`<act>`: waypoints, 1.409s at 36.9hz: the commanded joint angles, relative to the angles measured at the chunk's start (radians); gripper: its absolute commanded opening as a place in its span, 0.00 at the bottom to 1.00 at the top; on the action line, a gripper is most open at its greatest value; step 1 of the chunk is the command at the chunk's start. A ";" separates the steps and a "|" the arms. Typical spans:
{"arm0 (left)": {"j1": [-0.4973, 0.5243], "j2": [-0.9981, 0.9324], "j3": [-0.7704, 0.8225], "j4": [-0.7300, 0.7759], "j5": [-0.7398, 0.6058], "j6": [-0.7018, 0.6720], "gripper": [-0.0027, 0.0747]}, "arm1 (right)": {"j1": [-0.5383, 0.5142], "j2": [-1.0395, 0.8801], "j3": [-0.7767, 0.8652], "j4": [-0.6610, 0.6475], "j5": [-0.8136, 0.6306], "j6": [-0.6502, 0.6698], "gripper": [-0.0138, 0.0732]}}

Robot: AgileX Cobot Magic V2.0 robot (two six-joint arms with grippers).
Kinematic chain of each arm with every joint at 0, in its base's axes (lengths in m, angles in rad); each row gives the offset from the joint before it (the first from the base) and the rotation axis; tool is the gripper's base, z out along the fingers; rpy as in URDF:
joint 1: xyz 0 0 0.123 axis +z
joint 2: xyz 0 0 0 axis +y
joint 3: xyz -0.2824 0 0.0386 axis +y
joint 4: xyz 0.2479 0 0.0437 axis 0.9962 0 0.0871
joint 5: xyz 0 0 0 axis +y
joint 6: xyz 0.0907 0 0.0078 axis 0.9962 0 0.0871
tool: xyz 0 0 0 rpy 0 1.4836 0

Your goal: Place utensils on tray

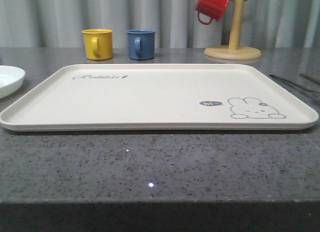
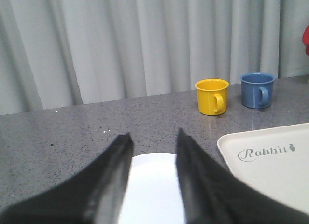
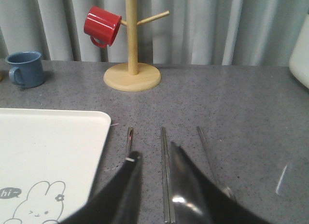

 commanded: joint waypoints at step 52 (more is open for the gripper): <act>-0.146 1.108 -0.709 -0.001 0.800 0.076 0.42 | -0.004 0.013 -0.036 -0.002 -0.076 -0.003 0.73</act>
